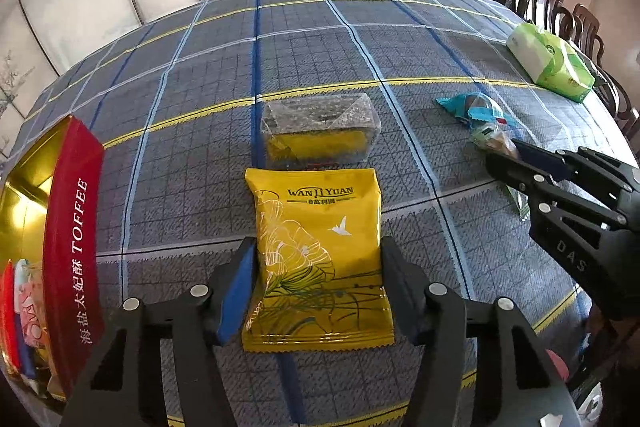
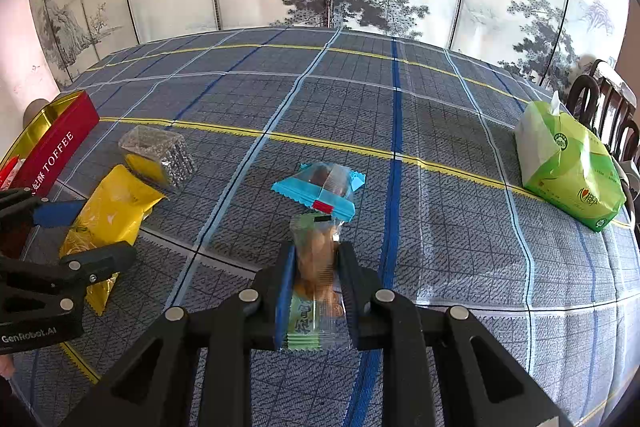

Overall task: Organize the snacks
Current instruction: 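Grasp the yellow WANJIYUAN pack with the left tool, then carry the yellow pack into the gold tin and open the left tool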

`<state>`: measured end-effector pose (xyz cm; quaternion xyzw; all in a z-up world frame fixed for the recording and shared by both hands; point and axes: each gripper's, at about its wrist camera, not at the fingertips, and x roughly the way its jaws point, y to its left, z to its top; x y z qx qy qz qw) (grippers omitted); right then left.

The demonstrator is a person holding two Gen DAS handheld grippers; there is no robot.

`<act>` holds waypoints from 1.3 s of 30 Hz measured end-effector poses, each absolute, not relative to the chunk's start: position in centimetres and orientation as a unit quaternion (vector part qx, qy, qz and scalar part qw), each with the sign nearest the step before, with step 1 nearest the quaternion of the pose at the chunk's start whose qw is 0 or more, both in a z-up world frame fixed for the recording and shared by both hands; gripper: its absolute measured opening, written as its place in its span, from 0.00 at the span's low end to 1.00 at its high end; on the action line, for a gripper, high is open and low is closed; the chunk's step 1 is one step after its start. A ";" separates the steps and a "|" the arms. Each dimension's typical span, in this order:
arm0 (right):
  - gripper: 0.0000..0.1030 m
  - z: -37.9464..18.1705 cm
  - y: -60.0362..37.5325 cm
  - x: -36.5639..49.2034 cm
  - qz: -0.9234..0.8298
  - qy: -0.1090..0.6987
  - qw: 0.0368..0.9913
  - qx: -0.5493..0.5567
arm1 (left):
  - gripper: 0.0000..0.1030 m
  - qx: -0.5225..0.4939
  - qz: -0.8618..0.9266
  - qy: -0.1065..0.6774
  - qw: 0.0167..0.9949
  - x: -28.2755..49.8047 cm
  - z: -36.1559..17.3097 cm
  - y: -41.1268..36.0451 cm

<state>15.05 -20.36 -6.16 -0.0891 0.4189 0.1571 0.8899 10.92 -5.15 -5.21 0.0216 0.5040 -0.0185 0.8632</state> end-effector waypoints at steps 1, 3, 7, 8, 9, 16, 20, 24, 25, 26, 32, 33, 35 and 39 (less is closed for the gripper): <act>0.21 -6.2 -20.3 15.1 0.157 0.419 0.890 -0.090 | 0.54 0.022 -0.018 0.504 0.863 10.8 -5.2 -5.1; 0.21 -6.2 -20.3 15.0 0.156 0.418 0.890 -0.091 | 0.54 0.022 -0.016 0.506 0.862 10.5 -5.2 -5.0; 0.21 -6.2 -20.2 15.0 0.155 0.418 0.890 -0.092 | 0.54 0.016 -0.013 0.507 0.862 9.9 -5.1 -4.7; 0.21 -6.2 -20.2 15.0 0.155 0.418 0.890 -0.092 | 0.54 0.016 -0.012 0.507 0.862 9.7 -5.0 -4.6; 0.21 -6.2 -20.3 15.0 0.155 0.418 0.890 -0.092 | 0.54 0.017 -0.010 0.506 0.862 9.5 -4.9 -4.5; 0.21 -6.2 -20.3 14.9 0.154 0.418 0.891 -0.093 | 0.54 0.021 0.001 0.499 0.866 7.9 -3.6 -3.8; 0.21 -6.2 -20.4 14.9 0.153 0.417 0.891 -0.094 | 0.54 0.026 0.008 0.492 0.870 7.0 -2.5 -3.3; 0.21 -6.2 -20.4 14.8 0.153 0.417 0.891 -0.095 | 0.54 0.025 0.014 0.482 0.876 6.3 -1.4 -2.7; 0.21 -6.1 -20.4 14.8 0.152 0.417 0.891 -0.095 | 0.54 0.027 0.015 0.480 0.877 6.2 -1.2 -2.6; 0.21 -6.2 -20.5 14.8 0.152 0.417 0.891 -0.095 | 0.54 0.030 0.019 0.476 0.879 6.0 -0.8 -2.4; 0.21 -6.2 -20.4 14.8 0.152 0.417 0.891 -0.096 | 0.54 0.024 0.032 0.468 0.883 5.4 0.8 -1.0; 0.21 -6.2 -20.4 14.8 0.152 0.417 0.891 -0.096 | 0.54 0.022 0.034 0.466 0.884 5.3 1.0 -0.7; 0.22 -6.2 -20.4 14.8 0.152 0.417 0.891 -0.097 | 0.54 0.017 0.038 0.460 0.887 5.0 1.7 0.0; 0.22 -6.2 -20.4 14.8 0.151 0.417 0.891 -0.097 | 0.54 0.005 0.057 0.451 0.891 4.6 3.1 2.3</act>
